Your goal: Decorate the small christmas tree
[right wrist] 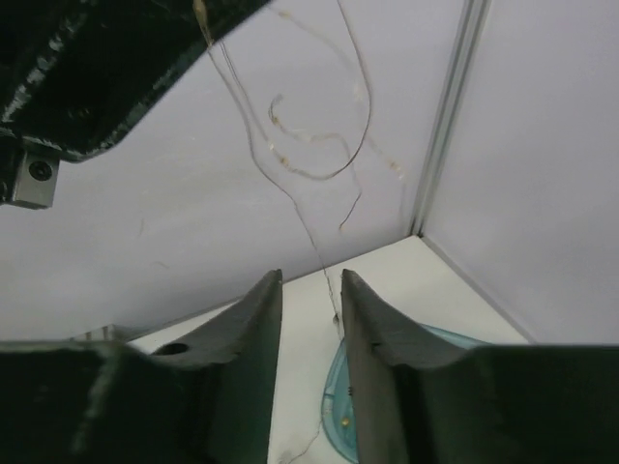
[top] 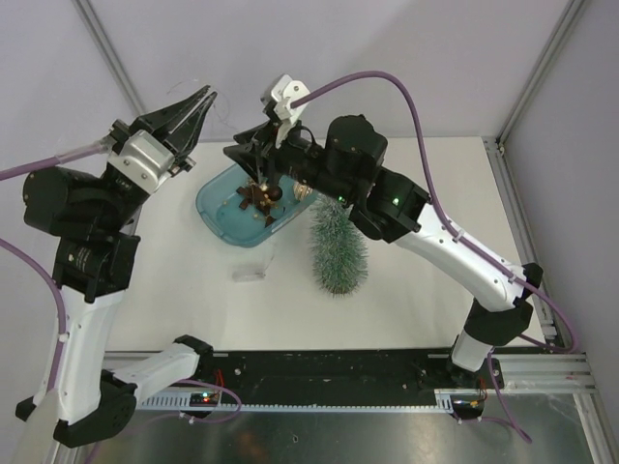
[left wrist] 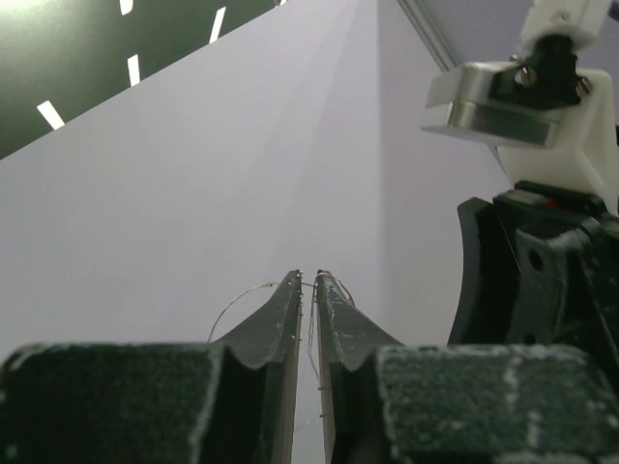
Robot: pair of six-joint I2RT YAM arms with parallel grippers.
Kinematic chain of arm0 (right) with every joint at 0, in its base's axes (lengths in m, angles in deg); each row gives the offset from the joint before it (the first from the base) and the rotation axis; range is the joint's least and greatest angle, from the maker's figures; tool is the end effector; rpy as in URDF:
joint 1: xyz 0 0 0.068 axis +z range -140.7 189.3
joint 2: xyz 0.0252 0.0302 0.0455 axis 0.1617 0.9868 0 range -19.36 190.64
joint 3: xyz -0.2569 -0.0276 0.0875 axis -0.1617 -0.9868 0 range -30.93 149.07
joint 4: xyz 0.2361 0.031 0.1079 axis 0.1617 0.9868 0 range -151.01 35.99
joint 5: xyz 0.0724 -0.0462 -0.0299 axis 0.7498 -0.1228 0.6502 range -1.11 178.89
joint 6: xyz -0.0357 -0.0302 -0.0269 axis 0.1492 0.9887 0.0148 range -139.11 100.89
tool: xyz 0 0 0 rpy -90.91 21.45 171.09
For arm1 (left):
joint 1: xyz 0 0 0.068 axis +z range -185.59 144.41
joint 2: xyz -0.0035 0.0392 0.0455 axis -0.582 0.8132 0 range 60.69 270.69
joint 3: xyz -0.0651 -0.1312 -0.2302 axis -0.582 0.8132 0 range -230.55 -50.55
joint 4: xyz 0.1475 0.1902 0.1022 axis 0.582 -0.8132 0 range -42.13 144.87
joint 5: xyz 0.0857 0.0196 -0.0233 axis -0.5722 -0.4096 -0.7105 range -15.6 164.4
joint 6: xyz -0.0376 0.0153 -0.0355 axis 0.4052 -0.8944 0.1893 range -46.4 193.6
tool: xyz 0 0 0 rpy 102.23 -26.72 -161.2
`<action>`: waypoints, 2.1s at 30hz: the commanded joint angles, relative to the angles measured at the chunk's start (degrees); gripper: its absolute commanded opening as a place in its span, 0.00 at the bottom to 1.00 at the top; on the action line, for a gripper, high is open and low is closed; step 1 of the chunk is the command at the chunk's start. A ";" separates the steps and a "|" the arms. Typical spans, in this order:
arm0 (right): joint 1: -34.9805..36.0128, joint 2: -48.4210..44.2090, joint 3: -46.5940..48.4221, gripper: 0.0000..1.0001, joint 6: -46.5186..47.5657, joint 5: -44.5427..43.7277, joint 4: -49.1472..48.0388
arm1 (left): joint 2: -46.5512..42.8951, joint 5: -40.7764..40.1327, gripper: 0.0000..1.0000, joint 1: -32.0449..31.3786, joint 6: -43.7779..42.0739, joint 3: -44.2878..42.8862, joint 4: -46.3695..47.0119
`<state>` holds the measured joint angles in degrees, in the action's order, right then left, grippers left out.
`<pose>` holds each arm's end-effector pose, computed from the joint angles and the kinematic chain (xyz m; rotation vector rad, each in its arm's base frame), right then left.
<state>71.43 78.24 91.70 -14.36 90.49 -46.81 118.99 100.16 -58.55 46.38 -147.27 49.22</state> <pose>0.1670 0.3179 0.5537 -0.8111 1.1842 0.8508 0.1092 -0.0631 0.5949 0.7876 0.7133 -0.1571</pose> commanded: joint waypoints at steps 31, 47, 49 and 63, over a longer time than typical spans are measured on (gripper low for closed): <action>-12.78 5.84 8.67 0.00 -4.55 8.04 1.54 | -9.67 -11.02 1.00 -0.42 -0.17 14.57 0.46; -20.81 11.22 9.68 0.00 -9.85 13.82 -3.10 | -14.87 -6.25 1.00 -0.42 15.55 38.60 -4.42; -21.72 11.74 9.70 0.00 -10.45 14.64 -3.73 | -12.60 -3.48 1.00 -0.42 17.16 40.40 -4.43; -25.53 15.02 11.74 0.00 -12.44 17.00 -6.72 | 1.25 1.87 0.86 -0.13 26.55 42.58 -1.36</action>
<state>46.97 92.32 99.59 -25.66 106.45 -50.33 117.42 102.21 -58.73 68.61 -102.29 45.43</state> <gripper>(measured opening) 0.010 0.914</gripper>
